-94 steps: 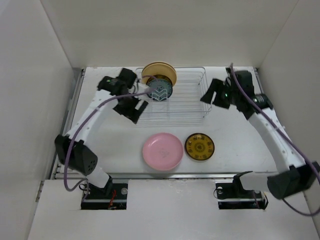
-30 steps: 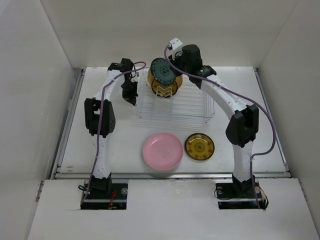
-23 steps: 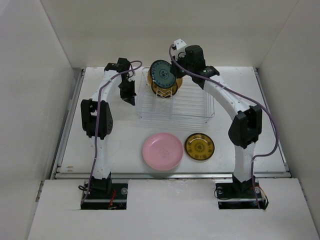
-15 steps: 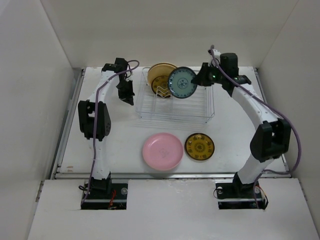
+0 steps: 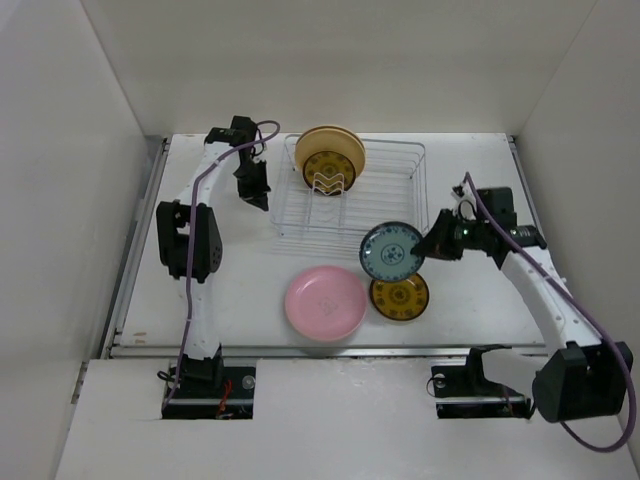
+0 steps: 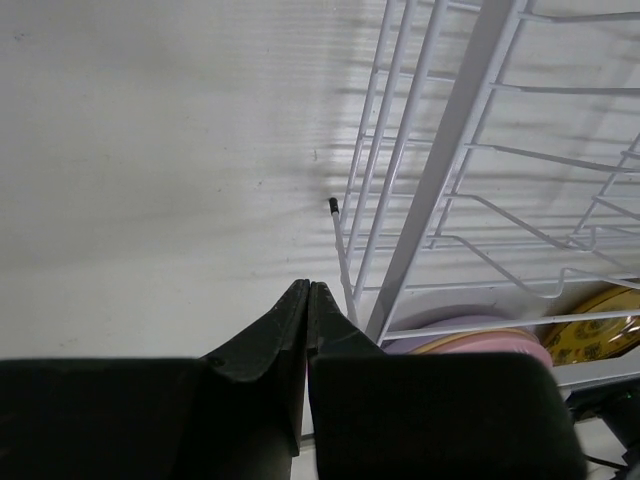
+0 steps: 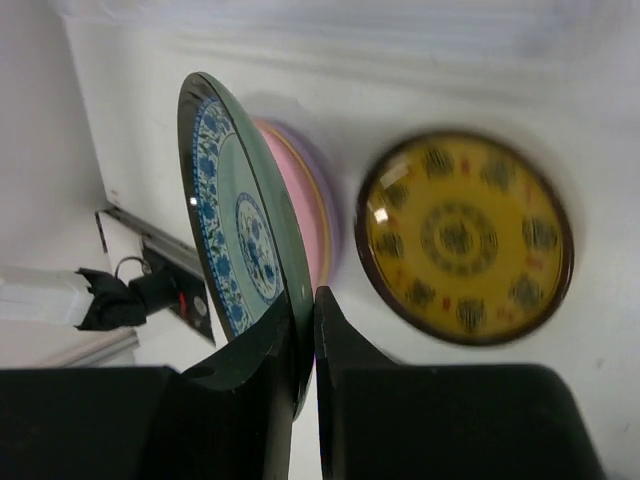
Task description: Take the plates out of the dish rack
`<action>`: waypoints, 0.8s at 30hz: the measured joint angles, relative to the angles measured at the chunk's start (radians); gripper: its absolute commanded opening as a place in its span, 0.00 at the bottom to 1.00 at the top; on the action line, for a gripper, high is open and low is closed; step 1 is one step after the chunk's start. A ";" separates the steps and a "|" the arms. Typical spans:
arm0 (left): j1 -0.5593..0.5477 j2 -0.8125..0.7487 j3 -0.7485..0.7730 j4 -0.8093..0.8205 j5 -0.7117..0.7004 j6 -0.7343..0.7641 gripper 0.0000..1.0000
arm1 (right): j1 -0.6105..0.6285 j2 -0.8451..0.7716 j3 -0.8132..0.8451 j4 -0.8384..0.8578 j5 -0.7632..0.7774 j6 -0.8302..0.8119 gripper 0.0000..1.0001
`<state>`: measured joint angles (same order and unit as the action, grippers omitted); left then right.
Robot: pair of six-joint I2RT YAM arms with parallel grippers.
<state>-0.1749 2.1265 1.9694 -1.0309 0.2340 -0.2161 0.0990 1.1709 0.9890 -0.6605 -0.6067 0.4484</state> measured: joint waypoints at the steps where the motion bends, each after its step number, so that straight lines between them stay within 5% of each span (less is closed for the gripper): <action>1: 0.000 -0.002 0.000 0.002 0.000 0.000 0.02 | -0.001 -0.031 -0.056 -0.010 0.001 0.015 0.00; 6: 0.000 -0.034 -0.012 0.014 -0.011 0.004 0.07 | -0.010 -0.087 -0.307 -0.053 0.066 0.095 0.00; 11: 0.000 -0.095 -0.069 0.022 -0.025 0.005 0.11 | -0.041 -0.086 -0.359 -0.013 0.141 0.147 0.09; 16: 0.000 -0.139 -0.097 0.022 -0.054 0.024 0.19 | -0.041 0.043 -0.401 0.103 0.155 0.150 0.41; 19: -0.007 -0.161 -0.098 0.037 -0.074 0.072 0.35 | -0.041 0.081 -0.447 0.106 0.166 0.151 0.68; 21: -0.023 -0.180 -0.097 0.062 -0.090 0.136 0.52 | -0.045 0.073 -0.453 0.101 0.158 0.158 0.74; 24: -0.078 -0.198 -0.059 0.084 -0.097 0.249 0.56 | -0.043 0.039 -0.439 0.089 0.198 0.155 0.82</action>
<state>-0.2527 1.9285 1.9102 -0.9470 0.1368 0.0334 0.0563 1.2098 0.5499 -0.5720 -0.4084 0.6033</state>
